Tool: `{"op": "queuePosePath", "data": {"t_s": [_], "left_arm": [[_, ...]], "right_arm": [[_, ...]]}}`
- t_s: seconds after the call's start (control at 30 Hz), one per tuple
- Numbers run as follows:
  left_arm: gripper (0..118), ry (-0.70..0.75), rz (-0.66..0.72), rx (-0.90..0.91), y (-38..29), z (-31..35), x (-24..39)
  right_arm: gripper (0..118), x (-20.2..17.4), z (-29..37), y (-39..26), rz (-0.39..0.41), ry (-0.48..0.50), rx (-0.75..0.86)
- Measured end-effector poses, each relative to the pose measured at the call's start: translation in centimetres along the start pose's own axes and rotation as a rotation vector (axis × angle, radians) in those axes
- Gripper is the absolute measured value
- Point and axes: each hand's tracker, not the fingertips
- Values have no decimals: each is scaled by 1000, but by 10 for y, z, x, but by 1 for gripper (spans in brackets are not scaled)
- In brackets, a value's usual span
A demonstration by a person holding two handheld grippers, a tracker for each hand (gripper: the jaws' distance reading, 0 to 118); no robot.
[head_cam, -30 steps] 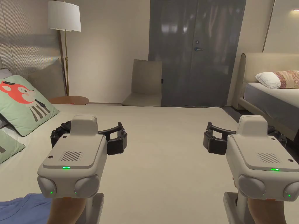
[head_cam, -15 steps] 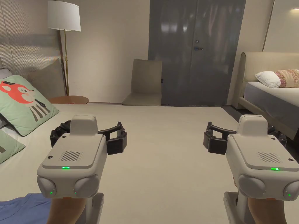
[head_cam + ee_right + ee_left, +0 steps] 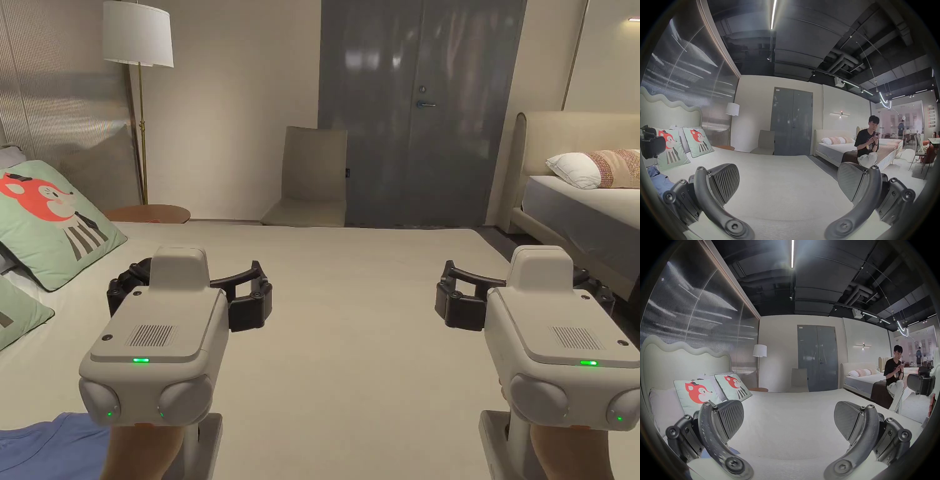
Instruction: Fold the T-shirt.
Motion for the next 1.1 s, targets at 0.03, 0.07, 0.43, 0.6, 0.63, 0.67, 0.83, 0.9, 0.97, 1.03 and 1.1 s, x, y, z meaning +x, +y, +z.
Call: {"op": "queuePosePath", "data": {"t_s": [0.03,0.07,0.43,0.6,0.63,0.67,0.83,0.9,0.97,1.03,1.1], "left_arm": [[111,0,-1,1,0,0,0],[111,0,-2,1,0,1,0],[111,-1,-3,3,1,3,1],[111,0,-7,7,1,3,2],[111,0,-7,8,1,3,2],[111,-1,-7,8,1,3,2],[111,0,-2,7,1,3,2],[111,1,-2,6,0,2,2],[111,1,-7,6,0,2,2],[111,2,-14,6,-1,3,3],[111,4,-20,7,-1,3,4]], "right_arm": [[118,0,0,0,2,0,1],[118,0,0,0,3,1,1],[118,1,2,0,0,-5,4],[118,2,3,0,-1,-7,7],[118,2,3,0,-1,-7,7],[118,2,3,0,-1,-7,7],[118,2,3,-1,1,-5,7],[118,2,3,-1,2,-6,7],[118,2,3,-1,2,-6,8],[118,2,3,-1,-1,-6,7],[118,2,4,-1,-1,-7,6]]}}
